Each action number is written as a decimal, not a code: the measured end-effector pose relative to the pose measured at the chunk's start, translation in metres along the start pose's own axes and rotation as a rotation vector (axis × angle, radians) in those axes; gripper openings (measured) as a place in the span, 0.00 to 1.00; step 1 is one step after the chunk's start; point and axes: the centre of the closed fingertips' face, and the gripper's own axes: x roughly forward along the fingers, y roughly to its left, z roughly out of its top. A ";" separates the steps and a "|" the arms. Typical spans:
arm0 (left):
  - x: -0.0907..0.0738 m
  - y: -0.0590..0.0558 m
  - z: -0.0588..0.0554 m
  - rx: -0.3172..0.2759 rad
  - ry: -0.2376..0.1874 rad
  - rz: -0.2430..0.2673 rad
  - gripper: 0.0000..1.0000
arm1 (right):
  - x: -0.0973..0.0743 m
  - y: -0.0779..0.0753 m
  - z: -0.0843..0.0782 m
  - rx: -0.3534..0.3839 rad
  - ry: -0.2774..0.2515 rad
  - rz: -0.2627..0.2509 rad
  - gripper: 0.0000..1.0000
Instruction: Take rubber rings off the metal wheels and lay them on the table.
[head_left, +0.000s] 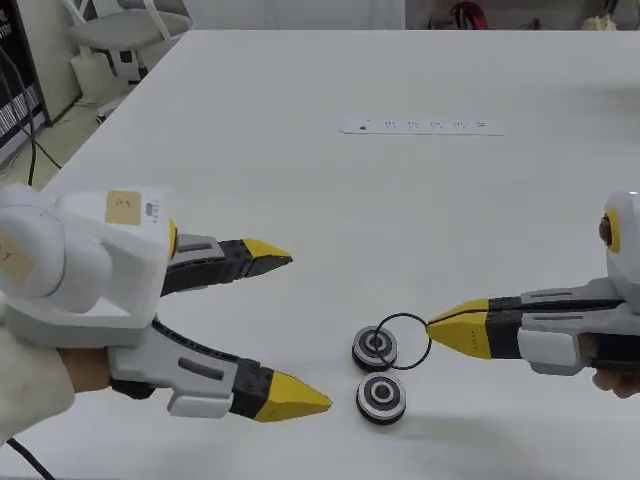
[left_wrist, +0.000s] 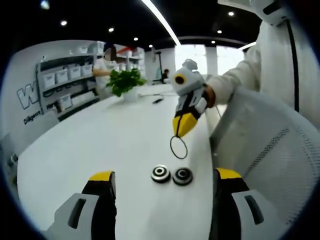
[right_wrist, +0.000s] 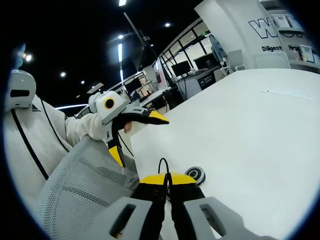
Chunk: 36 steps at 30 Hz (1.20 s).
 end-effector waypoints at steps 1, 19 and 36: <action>-0.002 0.002 -0.001 0.006 0.000 0.010 0.82 | 0.000 0.001 0.001 -0.003 -0.001 0.002 0.00; -0.020 0.008 -0.033 -0.088 0.034 0.062 1.00 | 0.012 0.015 0.023 -0.044 -0.011 0.053 0.00; -0.018 0.004 -0.047 -0.092 0.061 0.064 1.00 | 0.050 0.036 0.024 -0.089 0.063 0.128 0.00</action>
